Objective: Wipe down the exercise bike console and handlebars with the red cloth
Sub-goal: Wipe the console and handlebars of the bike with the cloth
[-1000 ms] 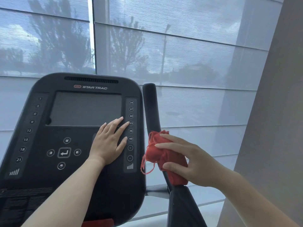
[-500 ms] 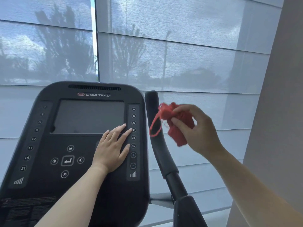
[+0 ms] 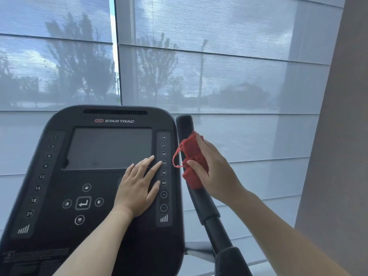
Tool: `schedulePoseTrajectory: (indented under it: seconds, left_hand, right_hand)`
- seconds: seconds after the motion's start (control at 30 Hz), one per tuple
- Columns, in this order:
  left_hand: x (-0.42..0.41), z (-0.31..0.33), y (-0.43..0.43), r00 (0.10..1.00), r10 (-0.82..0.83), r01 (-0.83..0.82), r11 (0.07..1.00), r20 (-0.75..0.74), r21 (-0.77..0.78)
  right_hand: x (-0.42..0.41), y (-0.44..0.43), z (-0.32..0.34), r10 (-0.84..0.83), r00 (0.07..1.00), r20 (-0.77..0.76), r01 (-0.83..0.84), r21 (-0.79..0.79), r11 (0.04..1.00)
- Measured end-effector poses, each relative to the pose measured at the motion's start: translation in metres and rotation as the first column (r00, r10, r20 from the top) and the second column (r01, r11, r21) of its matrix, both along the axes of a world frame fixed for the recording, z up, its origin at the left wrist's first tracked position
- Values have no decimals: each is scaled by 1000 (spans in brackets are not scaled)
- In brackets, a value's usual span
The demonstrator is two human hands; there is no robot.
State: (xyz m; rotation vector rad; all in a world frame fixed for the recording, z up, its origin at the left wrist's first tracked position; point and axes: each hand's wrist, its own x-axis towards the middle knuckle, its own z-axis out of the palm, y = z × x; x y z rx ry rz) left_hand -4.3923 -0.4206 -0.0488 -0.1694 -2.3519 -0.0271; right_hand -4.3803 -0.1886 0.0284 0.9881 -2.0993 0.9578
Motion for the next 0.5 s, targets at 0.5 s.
schedulePoseTrajectory:
  seconds: [0.5]
  left_hand:
    - [2, 1, 1, 1000, 7, -7, 1000, 15, 4]
  right_hand:
    - [-7, 2, -5, 70, 980, 185, -53, -99, 994]
